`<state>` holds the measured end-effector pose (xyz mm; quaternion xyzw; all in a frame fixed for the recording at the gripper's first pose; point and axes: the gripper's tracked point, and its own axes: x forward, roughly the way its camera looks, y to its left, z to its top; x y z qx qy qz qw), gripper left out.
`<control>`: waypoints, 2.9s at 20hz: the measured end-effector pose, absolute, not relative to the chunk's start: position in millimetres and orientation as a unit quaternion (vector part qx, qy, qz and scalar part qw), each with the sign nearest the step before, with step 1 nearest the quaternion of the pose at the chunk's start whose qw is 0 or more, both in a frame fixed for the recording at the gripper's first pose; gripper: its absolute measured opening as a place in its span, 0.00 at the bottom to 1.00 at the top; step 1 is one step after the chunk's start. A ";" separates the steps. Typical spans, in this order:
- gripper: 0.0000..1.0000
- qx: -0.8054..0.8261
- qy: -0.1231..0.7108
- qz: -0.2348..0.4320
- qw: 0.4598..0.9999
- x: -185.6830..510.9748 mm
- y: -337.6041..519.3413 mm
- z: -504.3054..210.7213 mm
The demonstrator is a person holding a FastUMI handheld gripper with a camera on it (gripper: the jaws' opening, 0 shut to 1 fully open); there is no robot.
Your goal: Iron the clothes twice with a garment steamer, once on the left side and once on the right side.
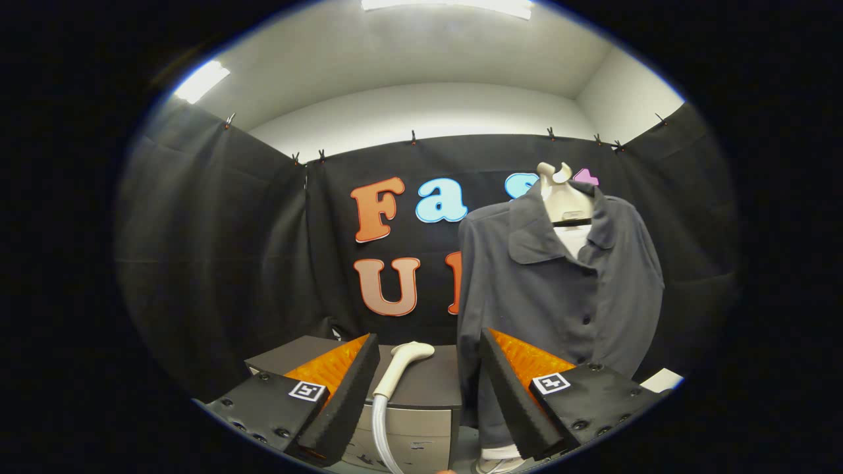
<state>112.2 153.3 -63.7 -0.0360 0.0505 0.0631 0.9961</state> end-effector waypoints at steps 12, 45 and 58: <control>0.98 -0.081 0.156 0.035 0.984 259.3 237.2 -161.2; 0.44 -0.017 0.402 -0.047 0.914 392.9 206.8 -324.0; 0.37 0.015 0.300 0.032 0.953 303.2 235.0 -263.2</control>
